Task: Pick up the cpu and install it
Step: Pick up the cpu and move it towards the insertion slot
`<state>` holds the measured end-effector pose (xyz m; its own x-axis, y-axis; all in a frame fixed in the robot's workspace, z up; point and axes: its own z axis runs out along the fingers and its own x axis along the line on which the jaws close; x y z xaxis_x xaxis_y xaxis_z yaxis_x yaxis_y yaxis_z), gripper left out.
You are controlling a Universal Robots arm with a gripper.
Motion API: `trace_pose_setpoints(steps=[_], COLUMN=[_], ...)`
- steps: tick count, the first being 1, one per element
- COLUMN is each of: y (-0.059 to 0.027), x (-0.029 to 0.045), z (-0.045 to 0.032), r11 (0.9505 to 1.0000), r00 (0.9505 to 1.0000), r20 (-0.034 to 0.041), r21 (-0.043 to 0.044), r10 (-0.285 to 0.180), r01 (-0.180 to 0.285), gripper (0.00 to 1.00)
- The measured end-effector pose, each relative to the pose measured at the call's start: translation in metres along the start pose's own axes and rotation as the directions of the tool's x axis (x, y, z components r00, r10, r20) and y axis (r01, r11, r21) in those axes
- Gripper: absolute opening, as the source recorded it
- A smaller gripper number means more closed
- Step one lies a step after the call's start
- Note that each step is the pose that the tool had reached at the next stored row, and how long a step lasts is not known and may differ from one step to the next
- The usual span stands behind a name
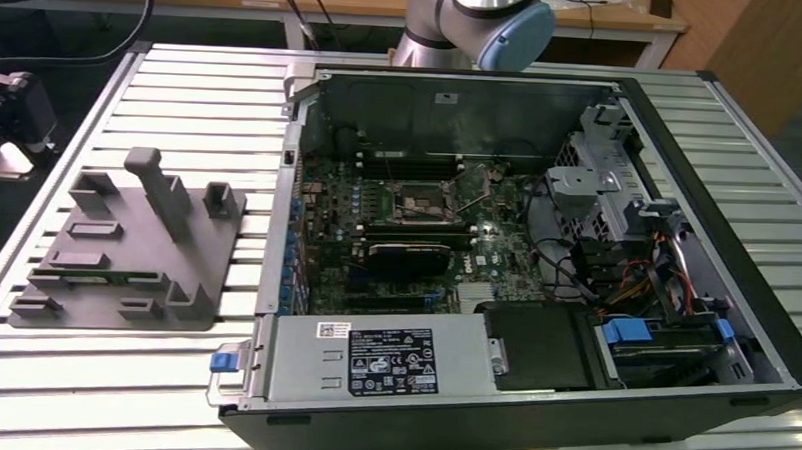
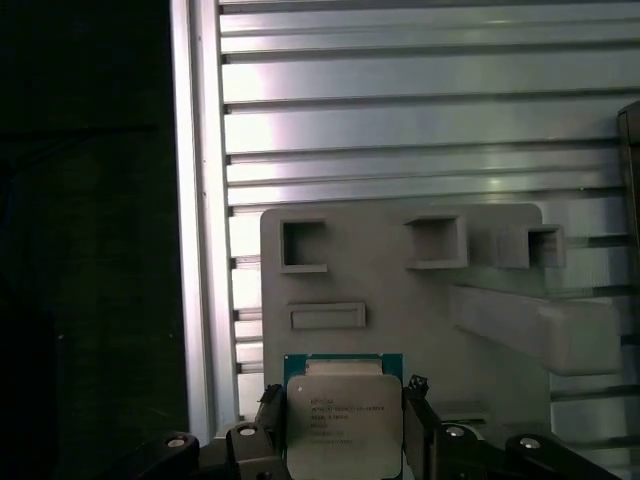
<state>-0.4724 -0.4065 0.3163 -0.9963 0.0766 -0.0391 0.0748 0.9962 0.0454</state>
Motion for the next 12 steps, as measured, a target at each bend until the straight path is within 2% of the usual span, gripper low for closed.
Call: trace_pose_setpoints(steps=[7, 12], y=[0.0005, 0.0011], x=[-0.0004, -0.0009], z=[-0.0107, -0.0225], r11=[1.0000, 1.0000], r00=[1.0000, 1.0000], r20=[0.0000, 0.0001], r21=[0.0000, 0.0000], r10=[0.000, 0.000], r01=[0.000, 0.000], gripper=[0.55, 0.55])
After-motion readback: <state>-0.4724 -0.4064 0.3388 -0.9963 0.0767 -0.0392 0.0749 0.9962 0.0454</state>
